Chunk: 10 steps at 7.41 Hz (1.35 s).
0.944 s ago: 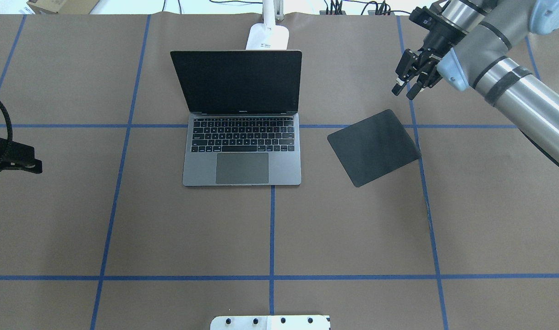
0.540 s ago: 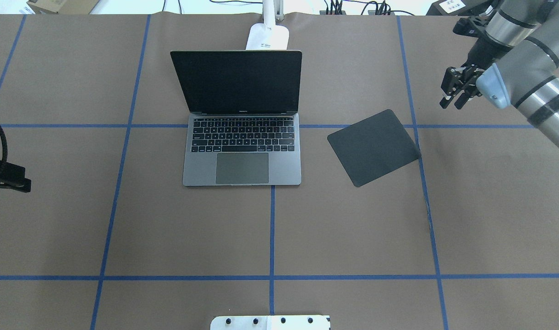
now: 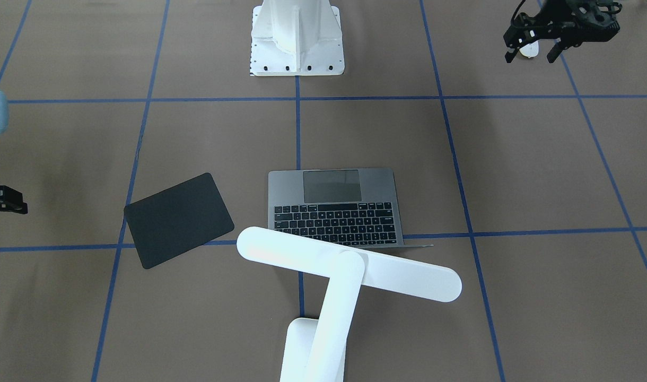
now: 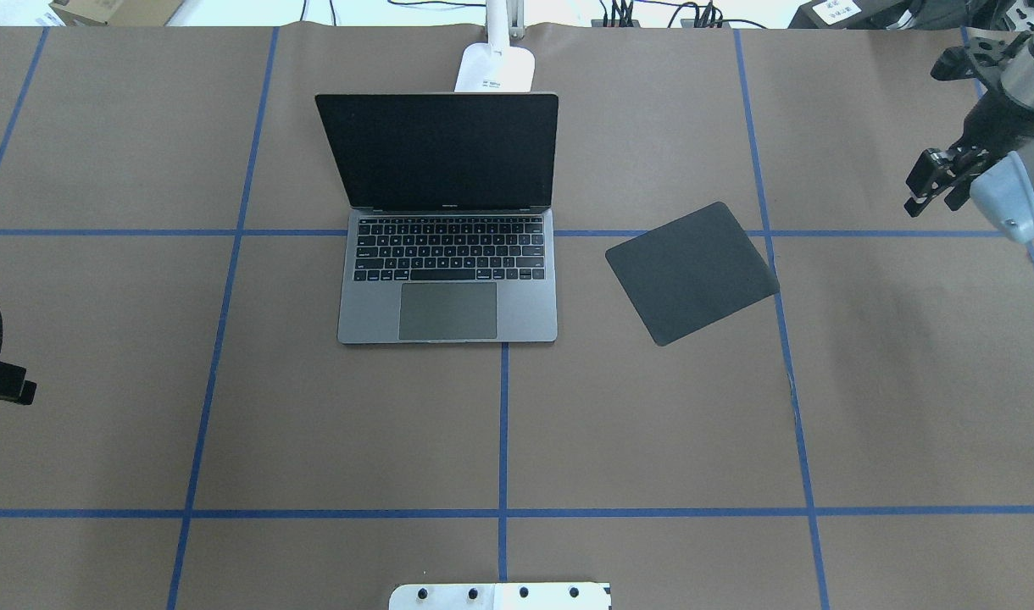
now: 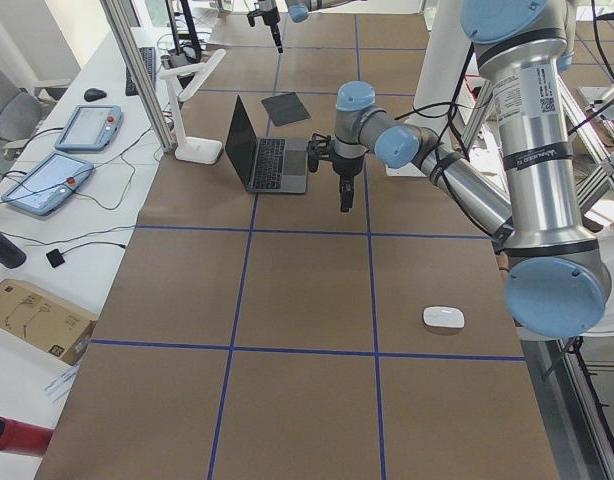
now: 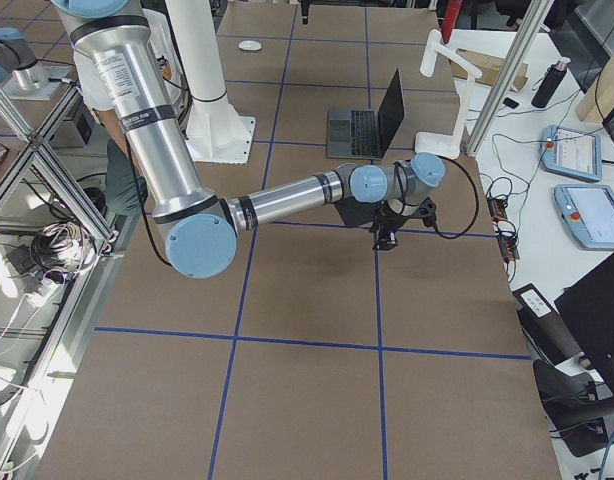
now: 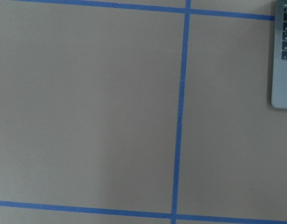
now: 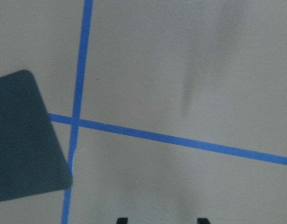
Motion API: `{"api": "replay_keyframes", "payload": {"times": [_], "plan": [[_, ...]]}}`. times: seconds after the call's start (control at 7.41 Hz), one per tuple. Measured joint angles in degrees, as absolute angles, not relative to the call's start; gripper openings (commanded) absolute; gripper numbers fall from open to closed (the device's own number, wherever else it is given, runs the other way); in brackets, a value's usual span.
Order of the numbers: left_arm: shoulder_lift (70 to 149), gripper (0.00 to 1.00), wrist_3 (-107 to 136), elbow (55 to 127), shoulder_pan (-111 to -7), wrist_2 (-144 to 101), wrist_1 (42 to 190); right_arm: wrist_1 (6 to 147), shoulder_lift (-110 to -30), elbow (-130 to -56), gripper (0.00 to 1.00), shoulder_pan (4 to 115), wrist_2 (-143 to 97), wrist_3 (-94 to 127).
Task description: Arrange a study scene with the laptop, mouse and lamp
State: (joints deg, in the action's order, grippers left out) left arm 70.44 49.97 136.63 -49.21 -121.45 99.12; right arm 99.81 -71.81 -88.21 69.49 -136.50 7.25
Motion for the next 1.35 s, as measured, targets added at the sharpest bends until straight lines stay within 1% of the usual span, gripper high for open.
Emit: {"api": "replay_keyframes", "payload": {"times": [0.4,0.54,0.67,0.81,0.94,1.08,1.35], "plan": [[54.00,1.00,48.29,122.87,-49.19,-121.45,133.92,96.11,-74.05,-89.21,0.76,70.44,-136.11,6.15],[50.00,1.00,48.22,117.21,-49.16,-121.39,145.41,95.24,-74.21,-89.56,0.86,70.46,-136.08,6.41],[47.23,1.00,49.75,112.39,-49.12,-121.33,154.41,94.62,-74.27,-89.91,0.99,70.48,-136.05,6.57],[44.89,1.00,52.92,109.53,-49.03,-121.31,159.23,94.31,-74.34,-90.26,0.99,70.48,-136.02,6.66],[42.50,1.00,55.15,108.20,-48.94,-121.34,161.96,94.19,-74.51,-90.68,0.99,70.49,-136.04,6.72],[40.56,1.00,56.30,107.69,-48.88,-121.43,163.87,94.15,-74.72,-91.17,0.99,70.48,-136.07,6.75],[39.06,1.00,59.11,107.41,-47.77,-121.52,165.04,94.13,-75.07,-91.97,0.99,70.41,-136.19,6.76]]}}
